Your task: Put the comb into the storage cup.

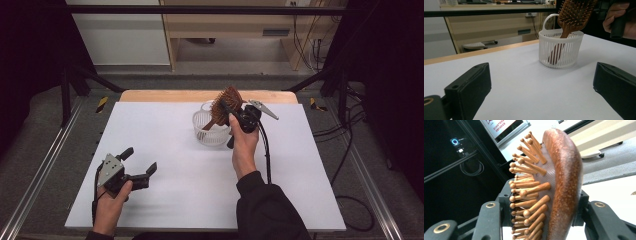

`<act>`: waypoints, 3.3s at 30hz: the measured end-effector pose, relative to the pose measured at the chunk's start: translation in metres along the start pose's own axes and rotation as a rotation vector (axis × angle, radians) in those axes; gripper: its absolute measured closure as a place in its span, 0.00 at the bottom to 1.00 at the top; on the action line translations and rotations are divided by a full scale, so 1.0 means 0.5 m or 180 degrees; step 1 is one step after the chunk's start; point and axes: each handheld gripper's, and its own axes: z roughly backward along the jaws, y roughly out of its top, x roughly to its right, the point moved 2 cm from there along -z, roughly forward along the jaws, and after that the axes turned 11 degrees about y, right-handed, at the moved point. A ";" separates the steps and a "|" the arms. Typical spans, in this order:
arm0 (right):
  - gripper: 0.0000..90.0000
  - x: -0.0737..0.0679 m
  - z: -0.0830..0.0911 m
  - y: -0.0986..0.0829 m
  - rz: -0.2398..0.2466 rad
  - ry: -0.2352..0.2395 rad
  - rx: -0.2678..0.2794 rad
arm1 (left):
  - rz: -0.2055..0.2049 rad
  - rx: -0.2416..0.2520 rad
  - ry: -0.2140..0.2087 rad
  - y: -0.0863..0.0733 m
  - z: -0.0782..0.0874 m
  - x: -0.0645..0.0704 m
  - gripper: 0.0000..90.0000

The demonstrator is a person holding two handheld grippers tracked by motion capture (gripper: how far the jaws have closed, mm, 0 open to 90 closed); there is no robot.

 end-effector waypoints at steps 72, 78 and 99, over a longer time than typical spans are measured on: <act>0.40 0.036 0.025 -0.024 -0.0160 -0.0059 -0.0227 | -0.0020 -0.0020 -0.0025 0.000 -0.002 0.004 0.02; 0.32 0.036 0.025 -0.025 -0.0166 -0.0093 -0.0267 | -0.0016 -0.0019 -0.0026 0.000 -0.002 0.004 0.02; 0.19 0.024 0.027 -0.022 -0.0059 -0.0101 -0.0287 | -0.0011 -0.0019 -0.0019 0.000 -0.002 0.003 0.02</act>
